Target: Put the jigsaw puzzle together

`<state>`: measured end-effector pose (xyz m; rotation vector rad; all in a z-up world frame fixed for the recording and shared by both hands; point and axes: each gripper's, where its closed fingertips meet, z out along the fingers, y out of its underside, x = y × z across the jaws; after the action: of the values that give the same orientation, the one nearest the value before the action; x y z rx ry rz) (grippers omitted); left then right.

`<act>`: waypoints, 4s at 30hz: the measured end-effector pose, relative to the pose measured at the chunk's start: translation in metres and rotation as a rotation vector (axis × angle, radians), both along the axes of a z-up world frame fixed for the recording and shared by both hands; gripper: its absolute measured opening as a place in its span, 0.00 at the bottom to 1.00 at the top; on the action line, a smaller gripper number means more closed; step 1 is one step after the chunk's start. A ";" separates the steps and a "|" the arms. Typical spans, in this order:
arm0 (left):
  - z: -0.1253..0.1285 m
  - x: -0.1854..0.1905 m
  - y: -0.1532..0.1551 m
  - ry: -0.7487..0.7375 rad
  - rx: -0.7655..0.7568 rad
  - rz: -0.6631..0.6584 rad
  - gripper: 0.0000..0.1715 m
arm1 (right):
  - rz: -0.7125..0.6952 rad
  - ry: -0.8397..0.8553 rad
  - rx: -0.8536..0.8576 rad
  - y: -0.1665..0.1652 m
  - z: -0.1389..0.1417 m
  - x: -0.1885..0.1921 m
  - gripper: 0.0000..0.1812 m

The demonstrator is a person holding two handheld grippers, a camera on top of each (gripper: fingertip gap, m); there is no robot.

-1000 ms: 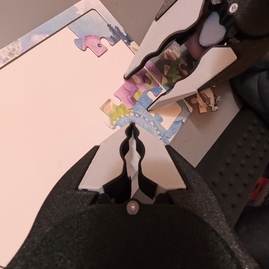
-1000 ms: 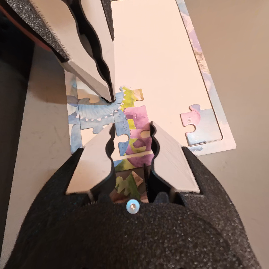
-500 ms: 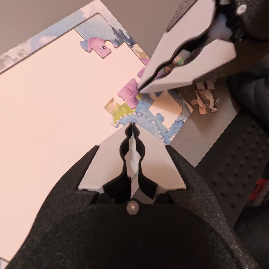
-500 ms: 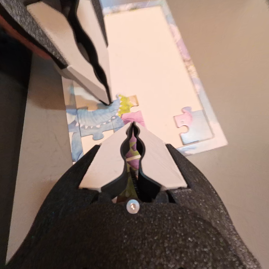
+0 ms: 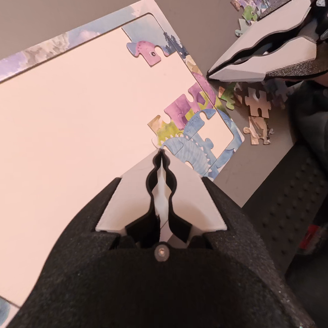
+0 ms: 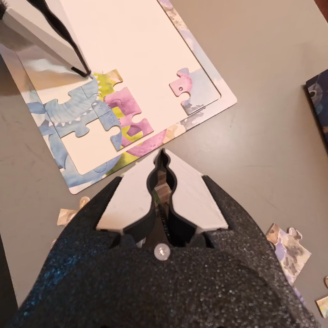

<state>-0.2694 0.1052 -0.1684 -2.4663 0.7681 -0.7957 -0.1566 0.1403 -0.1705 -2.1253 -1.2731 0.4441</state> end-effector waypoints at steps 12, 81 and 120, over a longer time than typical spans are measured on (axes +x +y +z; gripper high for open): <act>0.000 0.001 -0.010 0.050 -0.005 -0.012 0.00 | 0.053 0.077 0.051 -0.006 0.018 -0.008 0.00; 0.058 0.045 -0.120 -0.016 0.230 -0.297 0.05 | -0.119 0.186 -0.124 -0.083 0.018 0.071 0.25; 0.052 -0.141 -0.055 -0.310 -0.029 0.260 0.01 | -0.188 0.539 -0.078 -0.060 0.060 -0.062 0.14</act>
<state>-0.4108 0.0499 -0.1168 -2.3244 0.3197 -1.0580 -0.2182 0.0806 -0.1106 -1.9723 -0.7538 0.9195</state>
